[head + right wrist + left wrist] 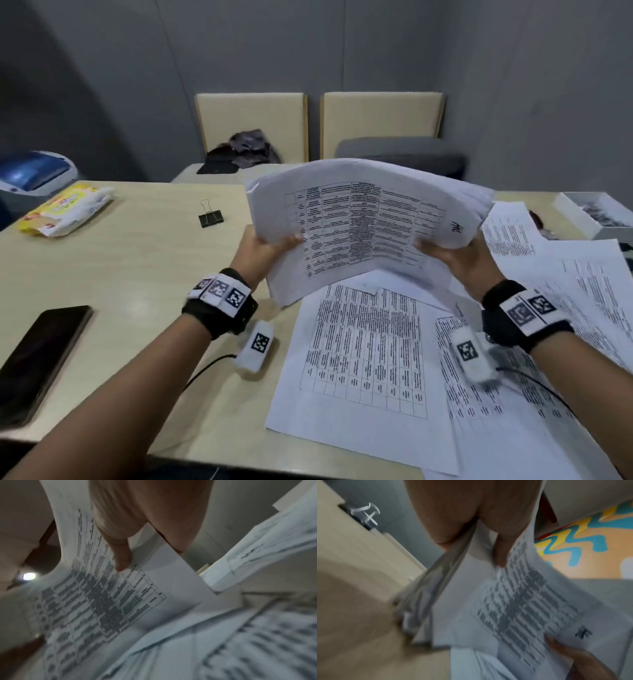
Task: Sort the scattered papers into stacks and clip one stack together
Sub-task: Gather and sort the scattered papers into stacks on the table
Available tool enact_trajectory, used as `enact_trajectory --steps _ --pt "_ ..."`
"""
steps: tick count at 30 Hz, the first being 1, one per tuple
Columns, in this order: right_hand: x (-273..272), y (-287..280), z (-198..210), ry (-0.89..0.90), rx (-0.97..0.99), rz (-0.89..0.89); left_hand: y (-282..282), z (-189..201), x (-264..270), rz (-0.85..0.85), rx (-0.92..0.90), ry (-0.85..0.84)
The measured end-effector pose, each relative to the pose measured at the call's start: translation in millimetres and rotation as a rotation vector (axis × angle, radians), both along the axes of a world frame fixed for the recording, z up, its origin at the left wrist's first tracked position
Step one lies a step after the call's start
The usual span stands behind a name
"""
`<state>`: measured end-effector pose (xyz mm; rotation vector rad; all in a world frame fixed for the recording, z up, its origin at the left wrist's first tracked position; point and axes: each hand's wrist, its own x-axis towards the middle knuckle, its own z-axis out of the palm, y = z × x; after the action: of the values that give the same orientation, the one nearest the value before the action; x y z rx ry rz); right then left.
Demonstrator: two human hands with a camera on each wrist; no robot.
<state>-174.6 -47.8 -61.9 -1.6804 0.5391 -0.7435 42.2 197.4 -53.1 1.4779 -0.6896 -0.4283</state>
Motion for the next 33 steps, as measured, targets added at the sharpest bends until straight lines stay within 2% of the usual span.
enact_trajectory --steps 2,4,7,9,11,13,15,17,19,22,25,27,31,33 --pt "2.6 0.6 2.1 -0.006 0.0 -0.055 2.2 2.5 -0.1 -0.023 0.087 -0.044" --pt "2.0 -1.3 14.3 -0.015 -0.052 -0.108 8.5 22.5 2.9 -0.072 0.1 -0.079" --pt "-4.0 -5.9 48.3 0.022 -0.252 -0.061 19.4 76.9 7.0 -0.115 -0.03 -0.129" --pt "-4.9 -11.0 74.0 0.045 -0.364 -0.015 26.6 114.0 11.4 -0.207 -0.027 -0.146" --pt "-1.7 -8.9 96.4 0.092 -0.452 0.015 27.3 138.6 12.9 -0.348 0.154 -0.222" --pt "5.9 -2.8 113.9 0.11 -0.512 0.063 17.8 141.9 6.2 -0.418 0.423 -0.436" --pt "17.1 2.1 128.3 0.189 -0.588 0.09 9.6 131.2 -3.1 -0.377 0.565 -0.623" --pt "29.5 3.6 135.6 0.27 -0.588 0.129 11.1 119.5 -5.6 -0.284 0.554 -0.659" --pt "39.3 1.8 130.1 0.316 -0.514 0.133 22.4 111.7 2.3 -0.205 0.54 -0.622" --pt "46.1 -7.4 98.6 0.355 -0.431 0.08 50.6 93.4 30.0 -0.082 0.549 -0.488" --pt "42.8 -18.9 58.1 0.432 -0.284 0.036 84.1 62.8 61.3 0.117 0.601 -0.31" --pt "41.3 -20.4 39.8 0.489 -0.252 0.028 106.2 40.4 77.7 0.204 0.637 -0.191" --pt "51.1 -4.3 25.9 0.523 -0.254 0.064 138.7 3.1 100.0 0.26 0.761 -0.014" --pt "63.7 7.6 22.4 0.532 -0.272 0.088 143.3 -5.9 103.8 0.252 0.846 -0.001"
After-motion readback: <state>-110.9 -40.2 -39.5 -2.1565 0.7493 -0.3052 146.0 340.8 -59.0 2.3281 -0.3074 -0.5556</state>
